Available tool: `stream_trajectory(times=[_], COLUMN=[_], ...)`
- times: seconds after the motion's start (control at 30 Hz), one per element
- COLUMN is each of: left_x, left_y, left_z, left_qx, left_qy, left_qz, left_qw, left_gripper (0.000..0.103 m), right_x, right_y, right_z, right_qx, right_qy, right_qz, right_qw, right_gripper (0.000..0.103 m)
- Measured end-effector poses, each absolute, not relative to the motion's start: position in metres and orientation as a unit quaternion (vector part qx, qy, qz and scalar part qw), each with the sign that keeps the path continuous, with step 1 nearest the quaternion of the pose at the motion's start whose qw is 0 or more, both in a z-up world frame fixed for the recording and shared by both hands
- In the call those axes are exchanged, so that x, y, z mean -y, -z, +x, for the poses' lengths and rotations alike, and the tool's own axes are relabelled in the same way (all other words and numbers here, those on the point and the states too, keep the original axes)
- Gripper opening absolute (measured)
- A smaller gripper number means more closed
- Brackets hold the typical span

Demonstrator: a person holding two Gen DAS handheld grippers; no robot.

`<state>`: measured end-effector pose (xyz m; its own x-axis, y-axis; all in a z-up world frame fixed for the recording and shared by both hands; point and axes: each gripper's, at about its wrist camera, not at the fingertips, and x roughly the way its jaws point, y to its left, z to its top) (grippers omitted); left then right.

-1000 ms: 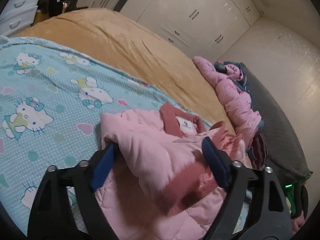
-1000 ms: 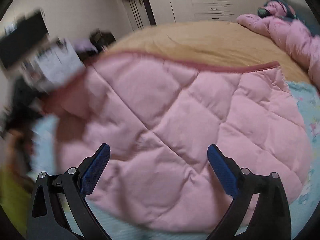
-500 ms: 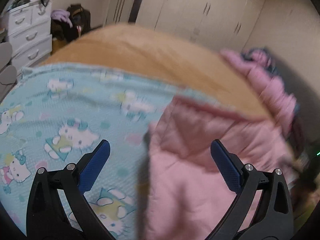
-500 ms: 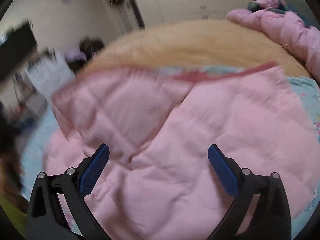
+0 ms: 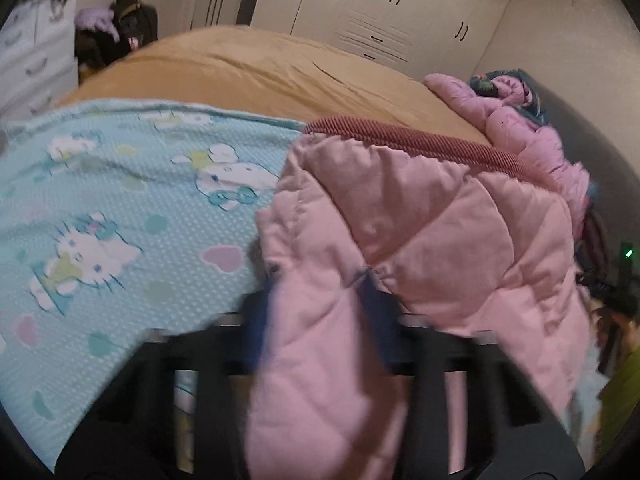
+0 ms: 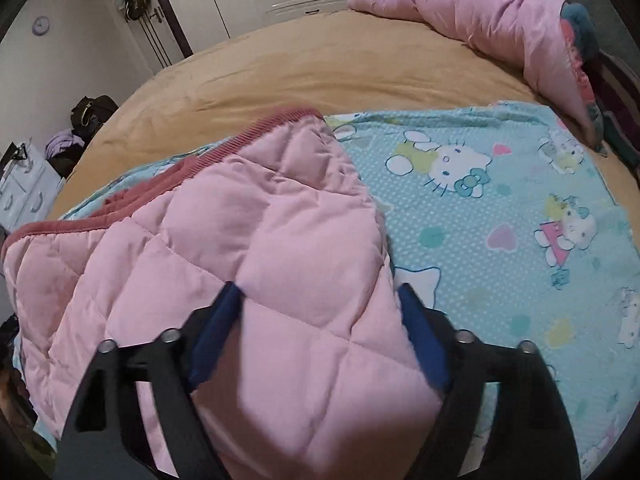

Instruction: Fold large clothes

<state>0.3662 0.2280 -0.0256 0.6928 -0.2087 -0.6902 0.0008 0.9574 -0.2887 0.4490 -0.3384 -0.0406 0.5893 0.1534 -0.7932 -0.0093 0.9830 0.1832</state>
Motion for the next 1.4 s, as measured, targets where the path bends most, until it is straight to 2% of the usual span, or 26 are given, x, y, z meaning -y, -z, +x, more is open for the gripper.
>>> stream_trajectory(times=[0.03, 0.1, 0.2, 0.27, 0.4, 0.53, 0.83, 1.17, 1.4], left_x=[-0.231, -0.236, -0.239, -0.24, -0.234, -0.234, -0.248, -0.242, -0.245], left_y=[0.023, 0.016, 0.0, -0.016, -0.041, -0.048, -0.009, 0.012, 0.037], left_z=[0.365, 0.363, 0.358, 0.351, 0.348, 0.37, 0.4, 0.419, 0.431], left_qx=[-0.38, -0.363, -0.337, -0.313, -0.276, -0.268, -0.302, -0.328, -0.358], left_qy=[0.062, 0.063, 0.062, 0.062, 0.058, 0.05, 0.024, 0.002, 0.002], left_qz=[-0.14, -0.148, -0.149, -0.151, -0.145, -0.16, -0.189, -0.162, -0.17], left_qw=[0.912, 0.918, 0.928, 0.936, 0.948, 0.949, 0.934, 0.931, 0.918], left_gripper=[0.012, 0.007, 0.005, 0.005, 0.004, 0.004, 0.004, 0.004, 0.005], right_x=[0.335, 0.331, 0.335, 0.346, 0.356, 0.357, 0.356, 0.36, 0.362], right_y=[0.037, 0.03, 0.013, 0.0, -0.025, -0.038, -0.003, 0.034, 0.061], right_z=[0.446, 0.438, 0.425, 0.424, 0.42, 0.434, 0.468, 0.487, 0.488], right_qx=[-0.436, -0.417, -0.378, -0.354, -0.309, -0.299, -0.326, -0.366, -0.393], right_qy=[-0.055, -0.058, -0.053, -0.058, -0.072, -0.062, -0.02, 0.014, 0.025], right_qz=[0.07, 0.06, 0.071, 0.101, 0.146, 0.166, 0.196, 0.195, 0.176], right_qw=[0.896, 0.905, 0.921, 0.928, 0.937, 0.938, 0.925, 0.91, 0.902], right_gripper=[0.052, 0.031, 0.022, 0.019, 0.018, 0.018, 0.018, 0.018, 0.024])
